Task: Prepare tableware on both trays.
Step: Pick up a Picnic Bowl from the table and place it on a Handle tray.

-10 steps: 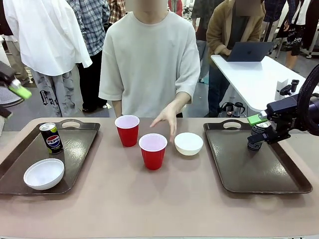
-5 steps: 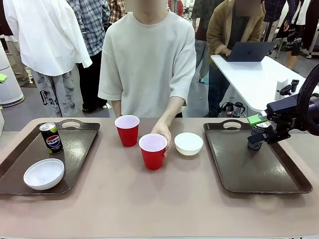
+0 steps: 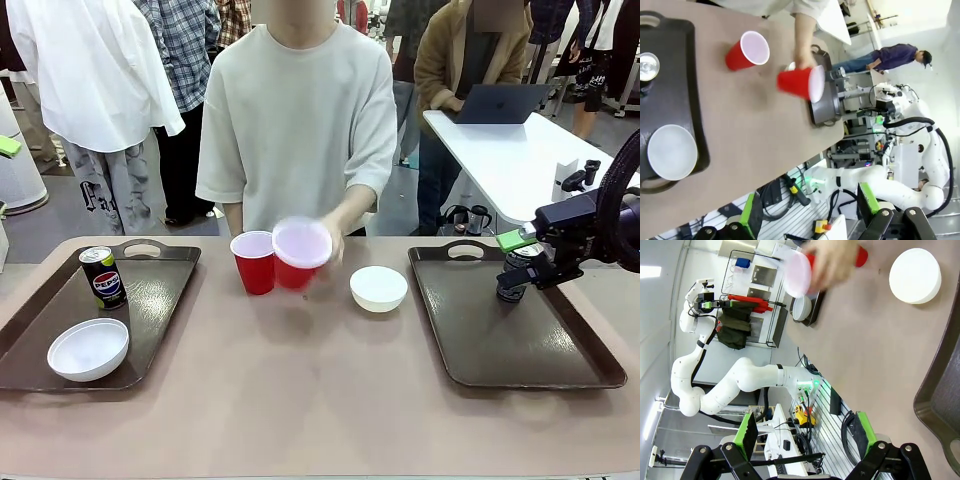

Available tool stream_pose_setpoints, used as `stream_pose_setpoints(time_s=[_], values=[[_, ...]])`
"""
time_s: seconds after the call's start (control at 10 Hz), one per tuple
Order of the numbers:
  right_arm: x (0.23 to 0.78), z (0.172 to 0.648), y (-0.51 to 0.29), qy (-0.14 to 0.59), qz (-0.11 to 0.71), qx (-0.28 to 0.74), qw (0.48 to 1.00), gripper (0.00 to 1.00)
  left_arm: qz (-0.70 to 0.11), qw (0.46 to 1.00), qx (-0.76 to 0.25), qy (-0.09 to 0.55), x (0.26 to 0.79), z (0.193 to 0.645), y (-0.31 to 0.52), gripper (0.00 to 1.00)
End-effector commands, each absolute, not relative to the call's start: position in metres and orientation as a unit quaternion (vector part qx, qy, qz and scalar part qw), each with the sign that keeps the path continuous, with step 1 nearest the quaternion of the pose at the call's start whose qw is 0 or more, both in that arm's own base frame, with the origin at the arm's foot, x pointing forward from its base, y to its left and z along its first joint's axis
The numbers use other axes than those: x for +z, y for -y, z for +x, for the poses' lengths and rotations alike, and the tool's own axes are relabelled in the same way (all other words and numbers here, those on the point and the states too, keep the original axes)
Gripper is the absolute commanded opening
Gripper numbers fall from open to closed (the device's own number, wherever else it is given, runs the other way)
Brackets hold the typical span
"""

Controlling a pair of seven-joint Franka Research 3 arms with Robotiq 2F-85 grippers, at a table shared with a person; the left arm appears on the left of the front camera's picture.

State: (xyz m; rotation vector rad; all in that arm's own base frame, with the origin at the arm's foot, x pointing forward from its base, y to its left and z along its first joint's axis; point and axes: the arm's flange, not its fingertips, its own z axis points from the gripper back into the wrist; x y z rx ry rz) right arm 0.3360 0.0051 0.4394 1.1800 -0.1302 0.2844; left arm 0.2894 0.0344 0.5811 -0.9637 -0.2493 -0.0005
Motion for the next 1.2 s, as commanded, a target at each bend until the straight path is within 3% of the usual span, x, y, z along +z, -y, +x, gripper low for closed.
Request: stream_pose_setpoints(time_s=[0.0, 0.2, 0.5, 0.7, 1.1], values=[[0.439, 0.336, -0.006, 0.065, 0.562, 0.136, 0.813, 1.00, -0.472, 0.874, 0.003, 0.117, 0.582, 0.290, -0.036, 1.00], [0.443, 0.329, -0.004, 0.069, 0.528, 0.136, 0.836, 1.00, -0.472, 0.874, 0.003, 0.117, 0.582, 0.290, -0.036, 1.00], [0.494, 0.325, -0.052, 0.055, 0.363, 0.155, 0.917, 1.00, -0.472, 0.874, 0.003, 0.117, 0.582, 0.290, -0.036, 1.00], [0.516, 0.343, -0.099, 0.036, 0.305, 0.163, 0.937, 1.00, -0.472, 0.874, 0.003, 0.117, 0.582, 0.290, -0.036, 1.00], [0.484, 0.399, -0.194, 0.031, 0.129, 0.130, 0.983, 1.00, -0.472, 0.874, 0.003, 0.117, 0.582, 0.290, -0.036, 1.00]])
